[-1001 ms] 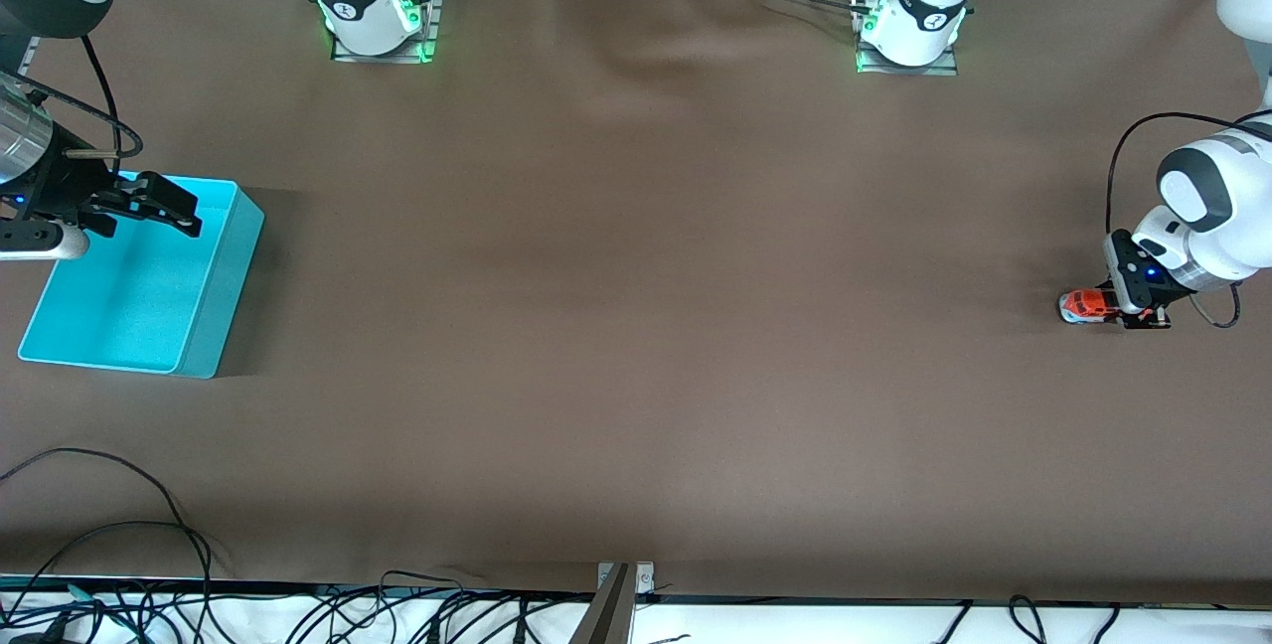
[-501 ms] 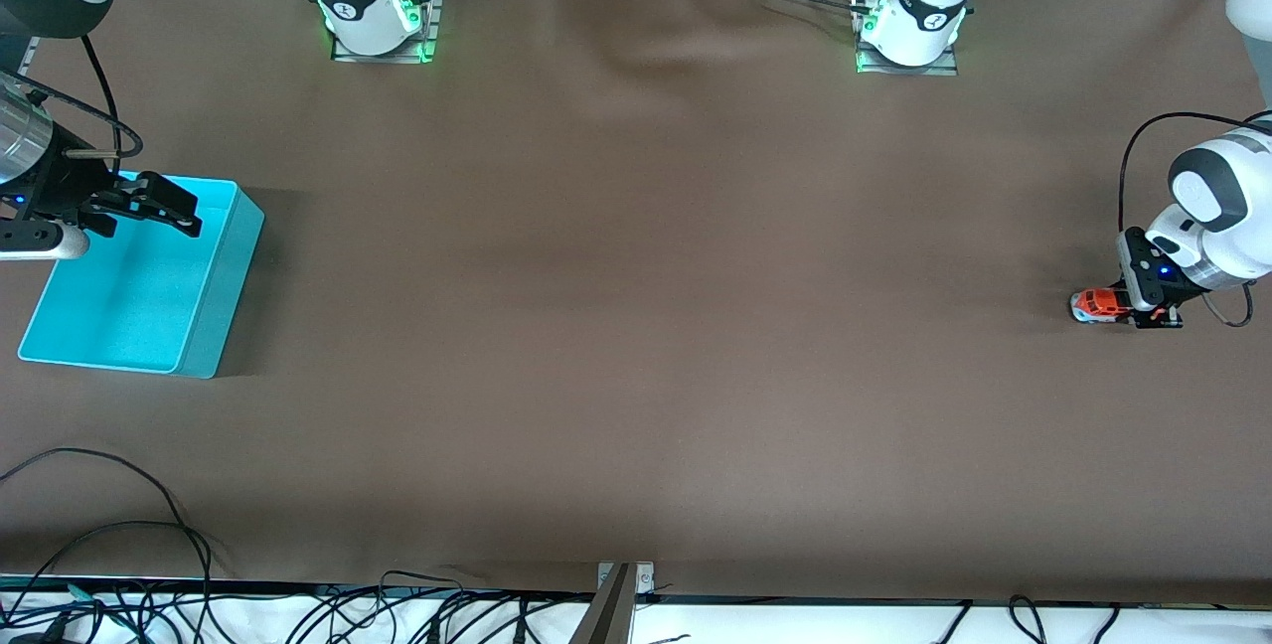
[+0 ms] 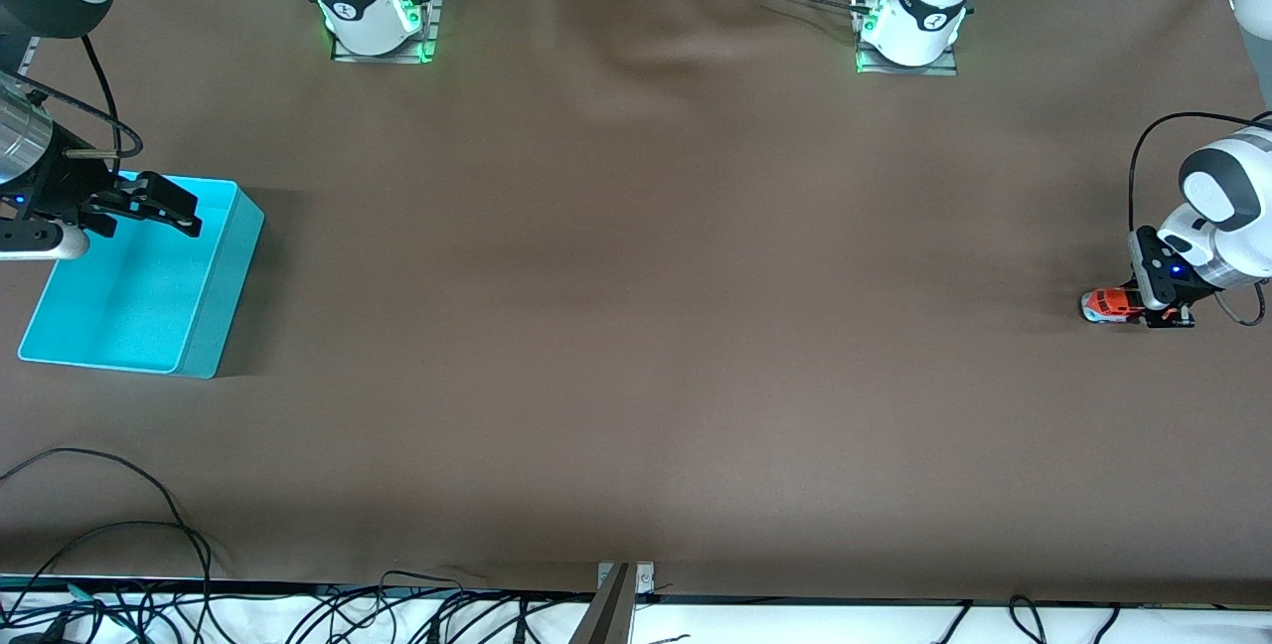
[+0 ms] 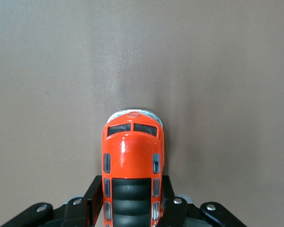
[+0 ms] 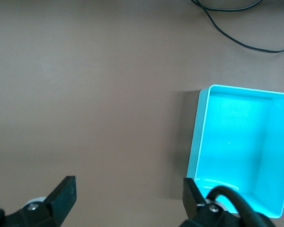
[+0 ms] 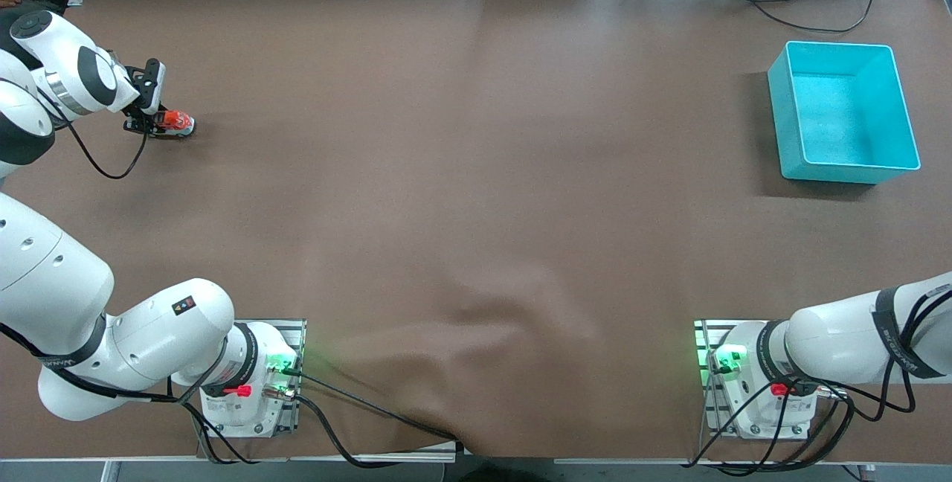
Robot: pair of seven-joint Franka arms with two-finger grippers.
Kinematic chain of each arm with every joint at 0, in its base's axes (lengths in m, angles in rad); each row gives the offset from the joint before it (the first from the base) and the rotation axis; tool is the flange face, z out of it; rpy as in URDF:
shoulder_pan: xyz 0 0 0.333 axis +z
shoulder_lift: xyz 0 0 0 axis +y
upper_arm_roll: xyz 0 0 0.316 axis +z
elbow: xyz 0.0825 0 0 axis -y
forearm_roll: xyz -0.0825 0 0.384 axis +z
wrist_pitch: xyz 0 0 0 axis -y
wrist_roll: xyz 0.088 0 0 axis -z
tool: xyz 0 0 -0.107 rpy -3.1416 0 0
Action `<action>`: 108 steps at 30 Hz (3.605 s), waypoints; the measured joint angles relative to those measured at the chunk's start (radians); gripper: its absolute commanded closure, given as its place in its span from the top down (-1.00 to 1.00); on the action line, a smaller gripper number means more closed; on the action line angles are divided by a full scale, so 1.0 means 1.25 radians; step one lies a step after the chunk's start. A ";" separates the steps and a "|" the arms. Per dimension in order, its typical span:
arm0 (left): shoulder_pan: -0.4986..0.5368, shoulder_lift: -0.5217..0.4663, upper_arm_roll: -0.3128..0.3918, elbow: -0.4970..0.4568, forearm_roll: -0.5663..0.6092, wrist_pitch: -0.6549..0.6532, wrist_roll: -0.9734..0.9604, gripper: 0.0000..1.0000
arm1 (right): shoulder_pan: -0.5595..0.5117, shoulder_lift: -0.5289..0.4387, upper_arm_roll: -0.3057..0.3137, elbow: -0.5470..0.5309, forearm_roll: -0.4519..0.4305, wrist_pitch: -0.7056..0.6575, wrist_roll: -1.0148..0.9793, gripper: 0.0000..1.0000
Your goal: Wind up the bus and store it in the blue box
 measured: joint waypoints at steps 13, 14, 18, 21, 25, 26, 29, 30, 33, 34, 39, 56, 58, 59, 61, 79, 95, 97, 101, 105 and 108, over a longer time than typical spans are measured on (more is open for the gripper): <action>0.000 0.000 0.000 0.000 0.000 0.000 0.011 -0.64 | 0.000 0.000 0.000 0.000 0.000 0.000 0.000 1.00; 0.000 0.000 0.000 0.000 0.000 0.000 0.011 -0.56 | 0.000 0.000 0.000 0.000 0.000 0.000 0.000 1.00; 0.001 0.000 0.000 0.000 0.000 0.000 0.012 0.27 | 0.000 0.000 0.000 0.000 0.000 0.000 0.000 1.00; 0.008 0.002 -0.002 0.002 0.000 0.001 0.019 1.00 | 0.000 0.000 0.000 0.000 0.000 0.000 0.000 1.00; 0.025 0.035 0.000 0.002 0.000 -0.002 0.032 1.00 | 0.000 0.000 0.000 0.000 0.000 0.000 0.000 1.00; 0.029 0.046 0.000 0.002 0.000 -0.001 0.033 1.00 | 0.000 0.000 0.000 0.000 0.000 0.000 0.000 1.00; 0.035 0.060 -0.002 0.014 0.000 -0.002 0.033 1.00 | 0.000 0.000 0.000 0.000 0.000 0.000 0.000 1.00; 0.035 0.059 -0.002 0.018 0.000 -0.013 0.031 1.00 | 0.000 0.000 0.000 0.000 0.000 0.000 0.000 1.00; 0.035 0.058 -0.003 0.029 0.000 -0.047 0.027 1.00 | 0.000 0.000 0.000 0.000 0.000 0.000 0.000 1.00; 0.035 0.057 -0.004 0.033 0.000 -0.056 0.026 1.00 | 0.000 0.000 0.000 0.000 0.000 0.000 0.000 1.00; 0.030 0.037 -0.008 0.044 0.000 -0.104 0.011 1.00 | 0.000 0.000 0.000 0.000 0.000 0.000 0.000 1.00; 0.009 -0.165 -0.057 0.075 0.000 -0.327 -0.187 1.00 | 0.000 0.000 0.000 0.000 0.000 0.000 0.000 1.00; 0.008 -0.189 -0.079 0.095 0.000 -0.374 -0.234 1.00 | 0.000 0.000 0.000 0.000 0.000 0.000 0.000 1.00; 0.008 -0.198 -0.090 0.108 0.000 -0.401 -0.260 1.00 | 0.000 0.000 0.000 0.000 0.000 0.000 0.000 1.00; 0.006 -0.213 -0.113 0.139 0.000 -0.462 -0.315 1.00 | 0.000 0.000 0.000 0.000 0.000 0.000 0.000 1.00; 0.000 -0.227 -0.333 0.368 0.000 -0.829 -0.777 1.00 | 0.000 0.000 0.000 0.000 0.000 0.000 0.001 1.00; -0.001 -0.227 -0.493 0.413 0.000 -0.901 -1.139 1.00 | 0.006 0.000 0.000 0.003 0.000 0.000 0.003 1.00; -0.001 -0.227 -0.494 0.415 0.000 -0.902 -1.147 1.00 | 0.006 0.000 0.000 0.003 0.000 0.000 0.003 1.00; 0.001 -0.227 -0.494 0.415 0.000 -0.903 -1.152 1.00 | 0.007 0.000 0.000 0.004 0.001 0.000 0.009 1.00; 0.001 -0.226 -0.496 0.415 0.000 -0.904 -1.160 1.00 | 0.008 0.000 0.000 0.004 0.001 0.000 0.029 1.00; 0.001 -0.226 -0.503 0.415 0.000 -0.904 -1.181 1.00 | 0.008 0.000 0.000 0.004 0.001 0.000 0.032 1.00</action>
